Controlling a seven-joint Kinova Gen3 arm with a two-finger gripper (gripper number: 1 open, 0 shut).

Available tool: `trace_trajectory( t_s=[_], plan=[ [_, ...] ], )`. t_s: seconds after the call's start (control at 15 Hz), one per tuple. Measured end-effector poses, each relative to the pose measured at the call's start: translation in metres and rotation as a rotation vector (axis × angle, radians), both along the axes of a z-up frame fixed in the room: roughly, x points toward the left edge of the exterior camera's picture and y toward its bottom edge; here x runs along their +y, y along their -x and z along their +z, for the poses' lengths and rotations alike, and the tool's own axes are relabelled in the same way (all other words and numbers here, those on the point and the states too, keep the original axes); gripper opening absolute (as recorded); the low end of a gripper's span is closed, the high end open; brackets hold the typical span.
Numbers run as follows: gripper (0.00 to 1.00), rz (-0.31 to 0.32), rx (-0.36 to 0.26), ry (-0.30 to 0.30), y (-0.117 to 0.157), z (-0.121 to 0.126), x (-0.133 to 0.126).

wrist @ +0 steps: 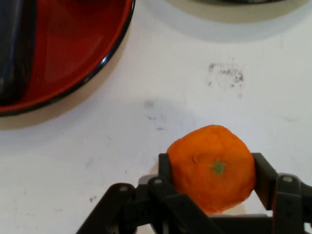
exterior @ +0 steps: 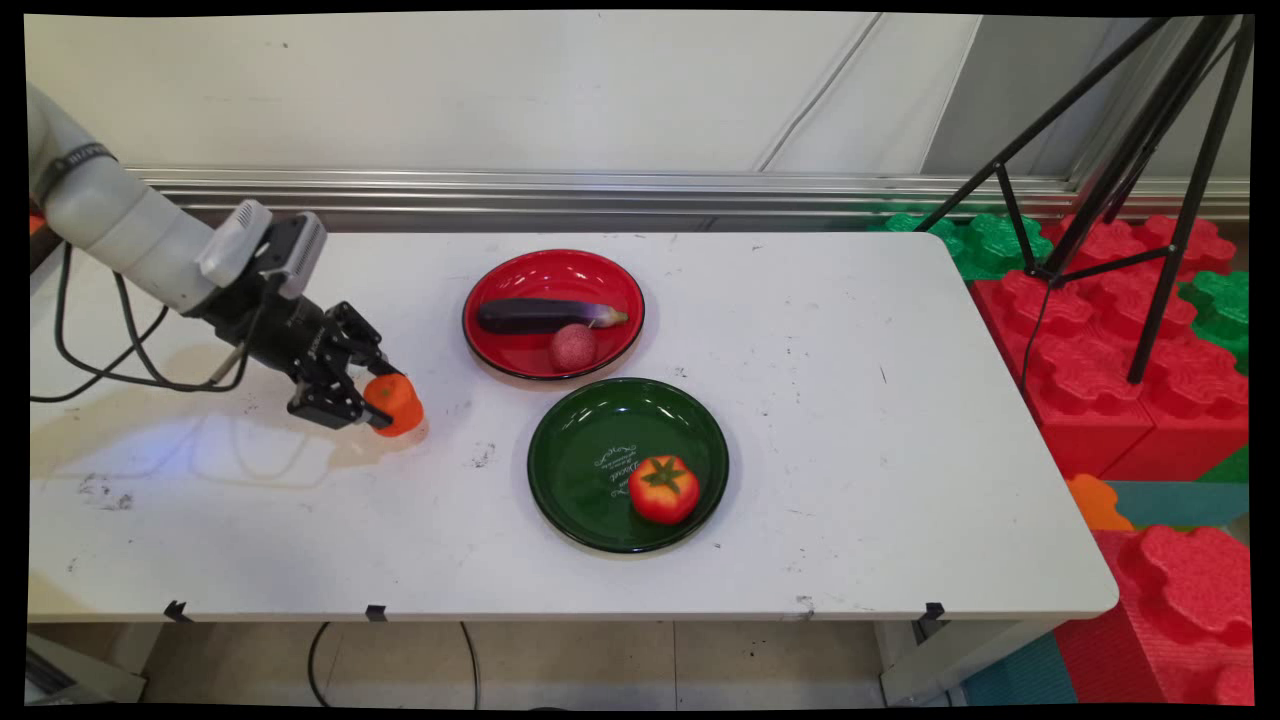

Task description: Place the picked object on the table

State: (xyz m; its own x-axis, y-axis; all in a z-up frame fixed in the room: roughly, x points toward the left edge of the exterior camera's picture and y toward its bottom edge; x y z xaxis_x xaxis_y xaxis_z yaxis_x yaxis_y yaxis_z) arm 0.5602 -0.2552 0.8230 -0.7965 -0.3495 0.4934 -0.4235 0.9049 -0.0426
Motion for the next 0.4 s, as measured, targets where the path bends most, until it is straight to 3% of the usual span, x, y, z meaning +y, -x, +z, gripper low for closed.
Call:
trace_trajectory(
  t_s=[0.2,0.27,0.4],
  plan=[
    [0.00,0.007,-0.005,-0.012,0.000,-0.011,-0.003],
    [1.00,0.009,-0.005,-0.015,0.000,-0.014,-0.004],
    [1.00,0.013,-0.003,-0.017,-0.001,-0.019,-0.005]
  ],
)
